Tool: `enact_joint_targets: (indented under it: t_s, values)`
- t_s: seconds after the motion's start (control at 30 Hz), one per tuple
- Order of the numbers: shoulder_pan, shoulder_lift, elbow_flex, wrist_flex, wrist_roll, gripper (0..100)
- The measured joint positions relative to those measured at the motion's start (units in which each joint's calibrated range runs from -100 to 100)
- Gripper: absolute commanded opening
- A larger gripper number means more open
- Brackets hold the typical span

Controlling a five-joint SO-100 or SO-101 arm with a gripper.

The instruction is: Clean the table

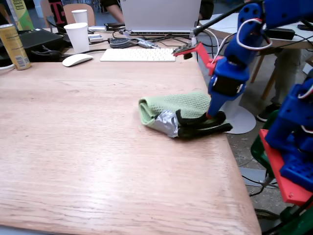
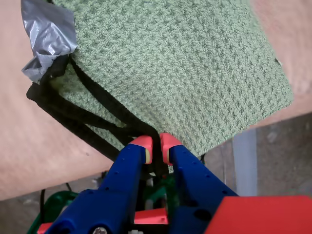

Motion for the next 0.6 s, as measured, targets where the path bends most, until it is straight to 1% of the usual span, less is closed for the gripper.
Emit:
enact_joint_targets:
  t_s: [0.1,0.27,0.37,0.6]
  values:
    - [8.17,0.35,-0.09,-0.91,1.86,1]
    - [10.99,3.03,-2.98,-4.31,2.64,1]
    - [15.97,15.3,-16.05,-4.64,2.69,1]
    - [15.59,30.96,-34.36,-4.8,2.34,1]
